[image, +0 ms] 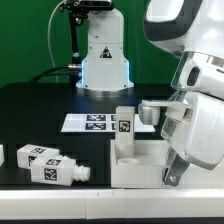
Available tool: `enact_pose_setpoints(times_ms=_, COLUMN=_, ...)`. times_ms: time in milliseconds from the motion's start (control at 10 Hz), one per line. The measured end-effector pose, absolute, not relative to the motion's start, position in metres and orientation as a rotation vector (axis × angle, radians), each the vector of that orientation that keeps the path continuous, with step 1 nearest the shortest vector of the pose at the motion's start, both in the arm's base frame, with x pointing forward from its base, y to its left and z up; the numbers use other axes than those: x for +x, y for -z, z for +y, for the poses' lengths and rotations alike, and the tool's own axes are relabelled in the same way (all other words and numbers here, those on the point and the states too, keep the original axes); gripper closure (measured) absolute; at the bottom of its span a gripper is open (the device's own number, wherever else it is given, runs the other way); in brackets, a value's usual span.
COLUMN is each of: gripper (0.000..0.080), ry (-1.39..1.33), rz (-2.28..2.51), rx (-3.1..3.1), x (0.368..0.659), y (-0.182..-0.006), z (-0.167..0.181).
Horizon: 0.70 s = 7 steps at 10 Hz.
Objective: Assemble square table
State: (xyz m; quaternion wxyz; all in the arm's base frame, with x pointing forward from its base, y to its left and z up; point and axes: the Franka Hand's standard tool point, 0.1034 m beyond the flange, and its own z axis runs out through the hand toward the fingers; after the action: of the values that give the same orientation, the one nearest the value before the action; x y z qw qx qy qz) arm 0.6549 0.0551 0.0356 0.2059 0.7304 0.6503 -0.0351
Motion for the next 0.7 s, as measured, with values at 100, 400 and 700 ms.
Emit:
enact_pose_setpoints(times_ms=100, gripper=0.0745, ry=0.104, rz=1.818, rx=2.023, x=0.6564, y=-0.0363, z=0.0577)
enact_pose_setpoints(times_ms=400, gripper=0.0745, ry=0.120, rz=1.822, rx=2.006, x=0.6571, y=-0.0348, z=0.0565)
enact_pose_setpoints(times_ms=700, gripper=0.0469, ry=0.120, rz=1.815, rx=2.013, x=0.6571, y=-0.0347, z=0.0547)
